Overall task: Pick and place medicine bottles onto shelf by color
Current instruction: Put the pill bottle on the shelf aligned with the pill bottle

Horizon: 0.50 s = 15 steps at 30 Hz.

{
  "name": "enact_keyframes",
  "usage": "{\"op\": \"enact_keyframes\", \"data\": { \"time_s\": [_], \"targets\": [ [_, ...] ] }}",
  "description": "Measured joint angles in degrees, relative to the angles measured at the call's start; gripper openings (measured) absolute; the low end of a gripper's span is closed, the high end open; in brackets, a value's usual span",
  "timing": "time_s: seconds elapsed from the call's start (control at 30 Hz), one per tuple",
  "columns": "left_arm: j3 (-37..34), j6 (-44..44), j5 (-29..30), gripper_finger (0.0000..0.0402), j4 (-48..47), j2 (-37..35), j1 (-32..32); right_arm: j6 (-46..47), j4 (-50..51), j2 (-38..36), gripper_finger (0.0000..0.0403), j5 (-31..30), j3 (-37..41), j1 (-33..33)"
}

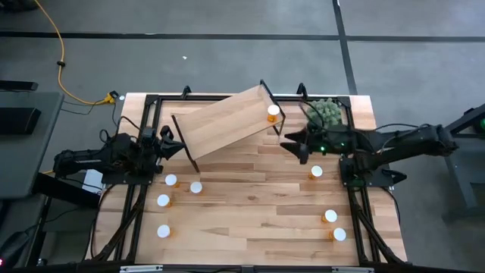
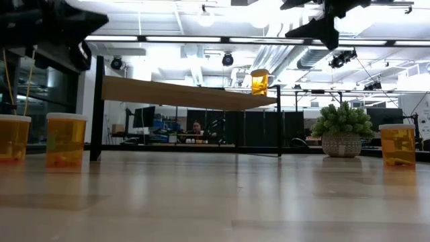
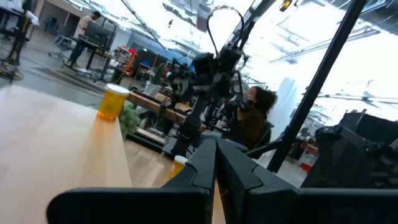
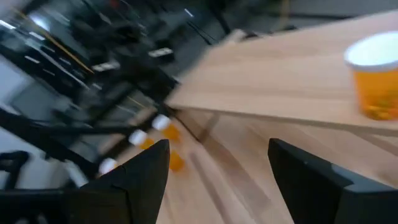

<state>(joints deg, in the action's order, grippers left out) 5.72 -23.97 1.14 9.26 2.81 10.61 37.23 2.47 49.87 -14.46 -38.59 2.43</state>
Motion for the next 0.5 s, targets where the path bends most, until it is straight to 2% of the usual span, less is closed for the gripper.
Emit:
{"op": "enact_keyframes", "data": {
  "time_s": [0.1, 0.17, 0.37, 0.5],
  "targets": [
    [5.69, 1.83, 0.68, 0.0003, -4.85, 3.71, -0.13, -1.40, -8.89, -1.15, 0.0263, 0.03, 4.19, 0.76],
    [10.24, 2.74, 1.01, 0.0003, -9.39, 7.34, -0.37, -3.97, -10.77, -1.25, 0.0263, -0.02, 4.59, 0.77],
    [28.28, 9.62, 2.73, 0.0003, -24.31, 22.49, -1.03, -16.38, -8.85, -1.08, 0.0263, -1.15, 0.67, 0.75],
    [38.33, 13.09, 5.64, 0.0006, -33.39, 30.64, -1.01, -20.21, -3.99, -1.05, 0.0263, -2.10, -2.42, 0.69]
  ]
}}
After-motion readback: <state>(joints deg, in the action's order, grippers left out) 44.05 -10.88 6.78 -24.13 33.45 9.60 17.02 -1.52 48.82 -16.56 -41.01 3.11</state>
